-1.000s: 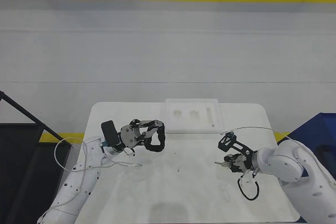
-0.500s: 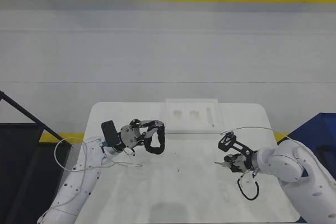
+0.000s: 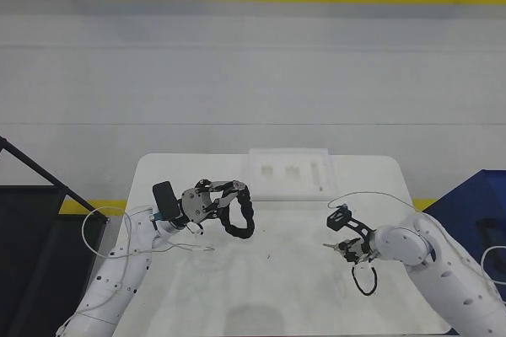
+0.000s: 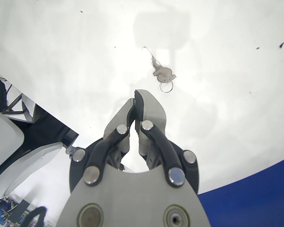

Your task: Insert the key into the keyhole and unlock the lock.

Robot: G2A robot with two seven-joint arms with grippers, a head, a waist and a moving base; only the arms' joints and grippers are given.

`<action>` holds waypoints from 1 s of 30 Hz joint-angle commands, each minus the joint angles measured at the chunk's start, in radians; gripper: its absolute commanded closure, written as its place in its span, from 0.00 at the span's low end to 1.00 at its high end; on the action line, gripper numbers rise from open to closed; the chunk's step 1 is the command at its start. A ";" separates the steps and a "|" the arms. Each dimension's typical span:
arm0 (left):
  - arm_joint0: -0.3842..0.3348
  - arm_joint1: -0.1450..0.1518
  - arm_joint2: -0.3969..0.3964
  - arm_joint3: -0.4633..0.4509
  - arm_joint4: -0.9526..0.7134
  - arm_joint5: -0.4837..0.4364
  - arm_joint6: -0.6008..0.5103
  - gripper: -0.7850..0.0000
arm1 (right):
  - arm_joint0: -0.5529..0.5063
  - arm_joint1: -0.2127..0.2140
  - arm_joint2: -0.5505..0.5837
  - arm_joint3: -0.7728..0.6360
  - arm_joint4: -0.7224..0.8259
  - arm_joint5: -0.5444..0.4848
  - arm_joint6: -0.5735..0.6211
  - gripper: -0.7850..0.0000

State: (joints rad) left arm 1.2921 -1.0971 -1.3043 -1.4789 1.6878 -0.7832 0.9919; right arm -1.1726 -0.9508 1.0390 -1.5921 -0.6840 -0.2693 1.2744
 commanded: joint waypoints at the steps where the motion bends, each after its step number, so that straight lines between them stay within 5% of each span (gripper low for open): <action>1: 0.000 0.000 0.000 0.000 0.000 0.000 0.000 1.00 | 0.011 -0.004 -0.014 0.023 -0.002 0.024 -0.005 0.76; 8: 0.000 0.000 0.000 0.000 0.000 0.000 0.000 1.00 | 0.048 -0.018 -0.034 0.128 0.009 0.072 -0.073 0.65; 30: 0.000 0.000 0.000 0.000 0.000 0.000 0.000 1.00 | 0.092 -0.038 -0.054 0.283 0.104 0.087 -0.114 0.67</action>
State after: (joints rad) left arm 1.2921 -1.0971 -1.3043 -1.4789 1.6878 -0.7832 0.9919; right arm -1.0800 -0.9885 0.9855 -1.3092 -0.5812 -0.1827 1.1601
